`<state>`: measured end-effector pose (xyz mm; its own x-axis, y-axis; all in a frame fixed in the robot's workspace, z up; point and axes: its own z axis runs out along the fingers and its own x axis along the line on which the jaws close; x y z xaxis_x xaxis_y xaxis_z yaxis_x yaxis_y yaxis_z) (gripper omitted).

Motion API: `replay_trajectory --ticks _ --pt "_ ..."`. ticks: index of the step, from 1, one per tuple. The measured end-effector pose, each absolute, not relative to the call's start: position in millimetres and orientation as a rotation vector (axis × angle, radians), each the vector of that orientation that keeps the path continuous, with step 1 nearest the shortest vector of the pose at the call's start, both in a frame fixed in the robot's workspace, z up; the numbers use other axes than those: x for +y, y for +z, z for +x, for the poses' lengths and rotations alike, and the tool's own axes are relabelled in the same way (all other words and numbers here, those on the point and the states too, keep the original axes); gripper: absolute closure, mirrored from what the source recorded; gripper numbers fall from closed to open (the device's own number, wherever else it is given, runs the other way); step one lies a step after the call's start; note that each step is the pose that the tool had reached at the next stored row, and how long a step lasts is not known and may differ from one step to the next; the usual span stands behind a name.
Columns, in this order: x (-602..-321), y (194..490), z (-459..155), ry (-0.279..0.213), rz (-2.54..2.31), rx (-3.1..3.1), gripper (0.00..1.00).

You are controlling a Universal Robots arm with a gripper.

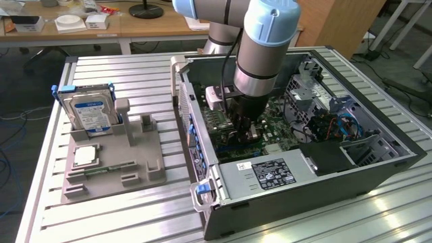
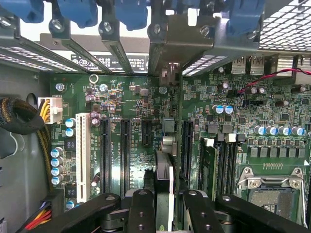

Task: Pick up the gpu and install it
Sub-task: 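Insert the gpu into the slot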

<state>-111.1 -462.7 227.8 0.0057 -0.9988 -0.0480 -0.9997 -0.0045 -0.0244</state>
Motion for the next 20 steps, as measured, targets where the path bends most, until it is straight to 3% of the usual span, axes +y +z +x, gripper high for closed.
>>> replay_trajectory --ticks 16,20 --pt "-462.5 223.3 -111.4 0.025 -2.189 2.178 0.73" --pt "-462.6 226.5 -111.4 0.023 -2.189 2.178 0.67"
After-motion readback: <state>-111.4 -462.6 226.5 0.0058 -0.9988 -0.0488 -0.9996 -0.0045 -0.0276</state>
